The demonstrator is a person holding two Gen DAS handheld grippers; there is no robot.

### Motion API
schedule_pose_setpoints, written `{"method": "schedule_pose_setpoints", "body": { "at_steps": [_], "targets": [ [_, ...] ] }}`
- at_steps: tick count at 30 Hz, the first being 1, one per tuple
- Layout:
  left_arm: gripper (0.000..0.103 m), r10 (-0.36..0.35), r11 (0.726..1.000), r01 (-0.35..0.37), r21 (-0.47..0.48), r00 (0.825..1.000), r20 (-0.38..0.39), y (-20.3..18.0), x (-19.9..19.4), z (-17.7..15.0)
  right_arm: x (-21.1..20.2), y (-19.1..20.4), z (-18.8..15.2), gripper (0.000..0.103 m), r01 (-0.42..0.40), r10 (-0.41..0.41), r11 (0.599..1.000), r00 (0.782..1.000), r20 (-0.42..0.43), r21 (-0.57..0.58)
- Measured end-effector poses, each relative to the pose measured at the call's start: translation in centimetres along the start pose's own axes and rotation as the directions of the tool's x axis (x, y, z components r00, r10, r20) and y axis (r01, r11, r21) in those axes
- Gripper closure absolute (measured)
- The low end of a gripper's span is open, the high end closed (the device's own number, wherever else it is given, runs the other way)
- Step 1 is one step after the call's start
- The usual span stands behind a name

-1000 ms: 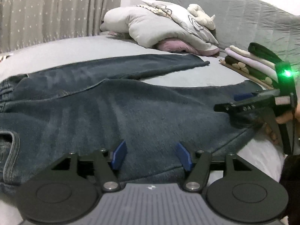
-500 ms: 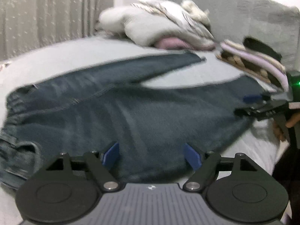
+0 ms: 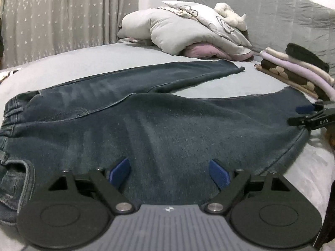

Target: Fold clothes

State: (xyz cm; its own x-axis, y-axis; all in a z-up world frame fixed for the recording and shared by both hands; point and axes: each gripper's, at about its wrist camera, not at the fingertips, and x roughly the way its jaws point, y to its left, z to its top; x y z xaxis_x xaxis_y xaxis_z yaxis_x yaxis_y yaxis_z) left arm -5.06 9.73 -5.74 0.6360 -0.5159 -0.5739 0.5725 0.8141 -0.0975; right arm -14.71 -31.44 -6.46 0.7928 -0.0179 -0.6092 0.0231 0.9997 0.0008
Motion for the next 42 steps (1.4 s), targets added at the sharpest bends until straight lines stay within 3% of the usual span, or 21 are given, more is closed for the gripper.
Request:
{"method": "schedule_pose_setpoints", "body": {
  "at_steps": [6,11,14,16,22,27,34,40,42],
  "targets": [
    [0.019,0.02,0.999,-0.02,0.035,1.0,-0.004,-0.4,-0.6,-0.5,-2.4,-6.2,-2.1,0.0,0.064,-0.065,0.996,0.998,0.02,0.058],
    [0.019,0.038,0.998,-0.037,0.047,0.999,-0.009,-0.7,-0.8,0.5,-3.3,-8.5,-2.0,0.0,0.177,-0.181,0.972,0.983,0.01,0.156],
    [0.019,0.056,0.995,-0.058,0.086,0.998,0.021,-1.9,-0.5,1.2,-3.4,-7.4,-0.8,0.0,0.16,-0.17,0.975,0.984,0.054,0.155],
    [0.019,0.04,0.993,-0.044,0.11,0.999,0.03,-2.8,-0.2,1.6,-2.4,-5.2,0.4,0.0,0.142,-0.147,0.987,0.987,0.065,0.074],
    [0.018,0.1,0.981,-0.093,0.172,0.995,-0.029,-5.0,2.3,2.3,1.2,-1.5,1.2,0.0,0.115,-0.114,0.992,0.993,0.025,-0.057],
    [0.01,0.101,0.989,-0.095,0.111,0.994,-0.051,-4.2,2.8,2.4,1.1,-3.8,0.1,0.0,0.095,-0.096,0.994,0.995,0.022,0.052],
    [0.007,0.094,0.995,-0.091,0.049,0.994,-0.051,-2.7,2.4,1.5,-0.6,-6.0,-1.4,0.0,0.127,-0.13,0.99,0.991,0.039,0.065],
    [0.007,0.158,0.987,-0.156,0.04,0.987,-0.043,-1.6,1.1,1.8,-1.1,-6.1,-1.3,0.0,0.181,-0.186,0.979,0.982,0.04,0.09],
    [0.007,0.193,0.981,-0.193,0.028,0.981,-0.009,-0.8,0.1,2.2,-1.0,-5.8,-1.1,0.0,0.199,-0.203,0.975,0.978,0.039,0.094]
  ]
}}
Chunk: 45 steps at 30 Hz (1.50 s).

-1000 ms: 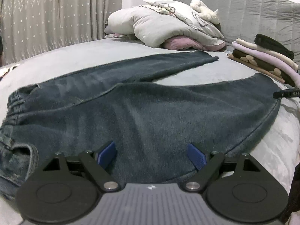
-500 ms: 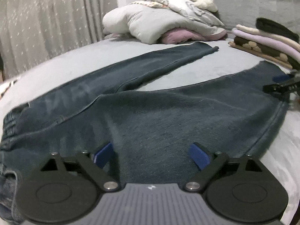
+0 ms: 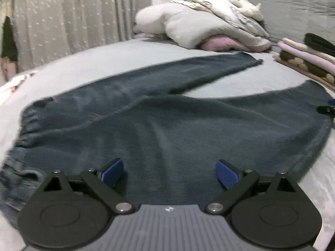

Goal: Fold clothes
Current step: 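Move both grippers to the jeans waistband beside each other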

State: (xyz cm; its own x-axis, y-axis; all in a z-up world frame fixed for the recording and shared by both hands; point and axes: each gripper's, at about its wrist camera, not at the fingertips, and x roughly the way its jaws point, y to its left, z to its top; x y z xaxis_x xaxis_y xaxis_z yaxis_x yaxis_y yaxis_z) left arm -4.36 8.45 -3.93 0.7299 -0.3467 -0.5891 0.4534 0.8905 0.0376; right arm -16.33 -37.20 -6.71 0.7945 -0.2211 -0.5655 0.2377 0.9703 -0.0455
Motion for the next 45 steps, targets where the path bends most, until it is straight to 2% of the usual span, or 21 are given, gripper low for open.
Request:
{"method": "schedule_pose_setpoints", "body": {
  "at_steps": [4,7,12,15,16,22,28,33,37,41,44,45],
  "targets": [
    [0.007,0.072,0.995,-0.069,-0.071,0.997,0.034,2.6,-0.7,0.2,-0.3,1.0,1.0,0.0,-0.039,0.038,0.997,0.999,0.028,0.062],
    [0.008,0.136,0.984,-0.133,-0.121,0.991,0.014,4.7,-0.5,-0.1,-0.4,2.5,1.7,0.0,-0.069,0.066,0.996,0.997,0.051,0.065],
    [0.008,0.207,0.969,-0.208,-0.135,0.978,-0.021,6.7,-0.3,-1.5,0.1,4.5,2.2,0.0,-0.107,0.105,0.993,0.993,0.049,0.054],
    [0.007,0.208,0.966,-0.211,-0.15,0.978,-0.034,7.7,-0.2,-2.3,0.7,5.0,2.2,0.0,-0.117,0.117,0.992,0.993,0.007,0.056],
    [0.007,0.204,0.966,-0.207,-0.157,0.978,-0.034,8.0,-0.3,-2.6,1.3,5.2,2.1,0.0,-0.131,0.133,0.99,0.991,-0.033,0.058],
    [0.007,0.189,0.966,-0.195,-0.169,0.981,-0.053,8.8,-0.6,-3.6,1.4,5.8,1.3,0.0,-0.128,0.128,0.992,0.991,-0.034,0.0],
    [0.008,0.207,0.959,-0.218,-0.182,0.975,-0.076,8.0,-1.4,-1.9,1.6,6.5,1.0,0.0,-0.108,0.107,0.994,0.994,-0.034,-0.029],
    [0.008,0.202,0.965,-0.205,-0.162,0.979,-0.032,7.0,-2.4,0.4,2.3,6.5,1.5,0.0,-0.12,0.117,0.992,0.99,-0.075,-0.034],
    [0.008,0.268,0.948,-0.278,-0.157,0.96,-0.081,7.2,-1.3,2.1,2.2,6.4,1.8,0.0,-0.128,0.126,0.991,0.989,-0.082,-0.029],
    [0.008,0.295,0.932,-0.317,-0.177,0.945,-0.143,8.0,-0.1,3.3,1.0,7.4,1.8,0.0,-0.216,0.217,0.976,0.976,-0.023,0.012],
    [0.008,0.31,0.932,-0.333,-0.147,0.938,-0.156,8.3,0.5,4.1,0.7,9.4,2.3,0.0,-0.277,0.277,0.961,0.96,-0.027,-0.016],
    [0.008,0.328,0.929,-0.348,-0.126,0.932,-0.154,8.4,0.8,4.5,0.7,11.1,2.7,0.0,-0.313,0.311,0.948,0.949,-0.045,-0.051]
  ]
}}
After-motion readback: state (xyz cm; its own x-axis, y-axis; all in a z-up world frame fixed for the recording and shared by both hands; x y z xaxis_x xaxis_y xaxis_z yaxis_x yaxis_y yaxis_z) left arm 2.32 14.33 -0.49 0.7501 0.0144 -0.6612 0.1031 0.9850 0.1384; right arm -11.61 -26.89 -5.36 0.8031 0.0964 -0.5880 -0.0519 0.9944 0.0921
